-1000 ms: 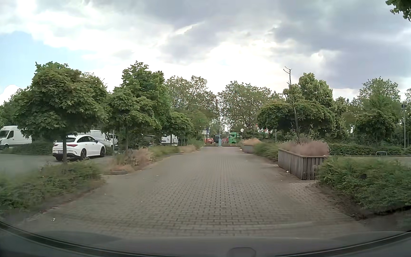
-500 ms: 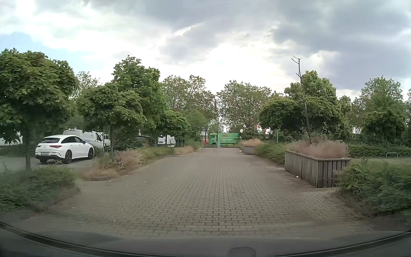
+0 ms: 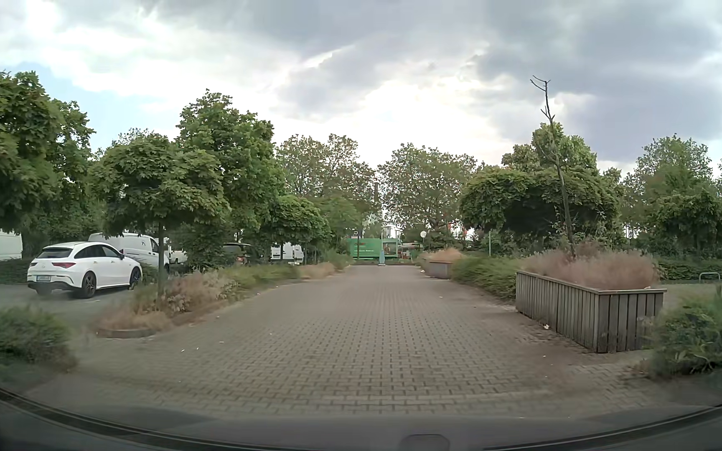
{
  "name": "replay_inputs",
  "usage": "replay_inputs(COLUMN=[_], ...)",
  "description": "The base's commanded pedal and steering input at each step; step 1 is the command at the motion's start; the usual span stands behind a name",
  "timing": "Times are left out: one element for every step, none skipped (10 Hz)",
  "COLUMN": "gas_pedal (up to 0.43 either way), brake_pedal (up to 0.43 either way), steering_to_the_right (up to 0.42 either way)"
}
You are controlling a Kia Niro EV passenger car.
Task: Follow the waypoints while adhering to traffic rules and regulations
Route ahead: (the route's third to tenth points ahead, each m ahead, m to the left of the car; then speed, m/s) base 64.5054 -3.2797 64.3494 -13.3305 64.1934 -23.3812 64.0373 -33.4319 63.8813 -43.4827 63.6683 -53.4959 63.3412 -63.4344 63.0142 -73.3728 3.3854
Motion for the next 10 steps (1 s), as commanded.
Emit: replay_inputs(gas_pedal=[0.02,0.028,0.059,0.059,0.059,0.067,0.067,0.067,0.067,0.079], brake_pedal=[0.037,0.037,0.037,0.03,0.037,0.037,0.03,0.037,0.037,0.037], steering_to_the_right=[0.011,0.011,0.009,0.007,0.007,0.007,0.007,0.007,0.006,0.006])
